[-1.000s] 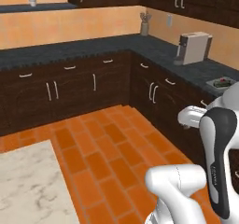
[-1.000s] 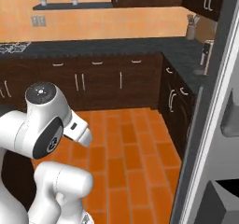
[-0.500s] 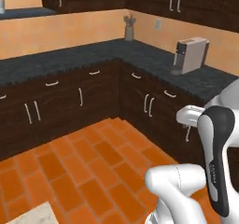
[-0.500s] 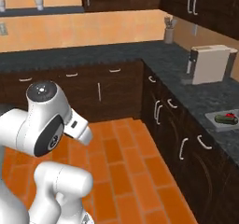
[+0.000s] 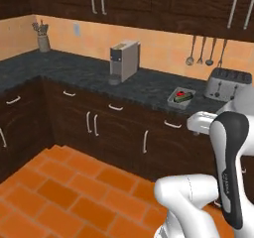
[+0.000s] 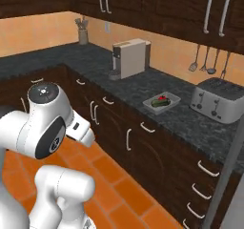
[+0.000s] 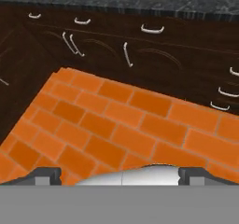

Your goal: Take the meat container that has the shrimp and place it on the second highest rack of the freezer. Then take the vegetable container that has the cucumber and tomato and place it on the highest rack of the freezer.

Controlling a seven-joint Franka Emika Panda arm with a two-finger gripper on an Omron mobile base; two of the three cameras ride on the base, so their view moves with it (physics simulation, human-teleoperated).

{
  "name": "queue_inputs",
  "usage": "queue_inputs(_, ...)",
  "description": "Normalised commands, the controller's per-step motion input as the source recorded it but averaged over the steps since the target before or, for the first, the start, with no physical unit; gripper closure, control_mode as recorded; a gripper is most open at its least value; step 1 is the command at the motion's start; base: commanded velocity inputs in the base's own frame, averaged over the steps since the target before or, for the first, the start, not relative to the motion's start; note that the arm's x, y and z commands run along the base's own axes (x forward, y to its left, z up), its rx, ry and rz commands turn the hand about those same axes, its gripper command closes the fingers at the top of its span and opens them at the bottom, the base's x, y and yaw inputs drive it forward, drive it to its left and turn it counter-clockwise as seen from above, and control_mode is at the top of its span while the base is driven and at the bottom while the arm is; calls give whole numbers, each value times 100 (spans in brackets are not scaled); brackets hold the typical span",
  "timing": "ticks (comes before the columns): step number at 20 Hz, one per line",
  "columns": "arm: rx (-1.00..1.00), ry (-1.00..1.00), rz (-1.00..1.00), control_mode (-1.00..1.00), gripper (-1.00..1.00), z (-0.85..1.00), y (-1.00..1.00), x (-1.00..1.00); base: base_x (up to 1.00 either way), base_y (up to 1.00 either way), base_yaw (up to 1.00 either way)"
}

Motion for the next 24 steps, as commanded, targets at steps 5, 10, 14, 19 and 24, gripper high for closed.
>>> queue_inputs(5, 0, 0, 0, 100, -100, 0, 0, 0, 95, 0, -49)
queue_inputs(10, 0, 0, 0, 100, -100, 0, 0, 0, 100, -2, -4)
queue_inputs(14, 0, 0, 0, 100, -100, 0, 0, 0, 100, 34, -33)
queue_inputs(19, 0, 0, 0, 100, -100, 0, 0, 0, 24, 56, -53)
queue_inputs(24, 0, 0, 0, 100, -100, 0, 0, 0, 54, 38, -58)
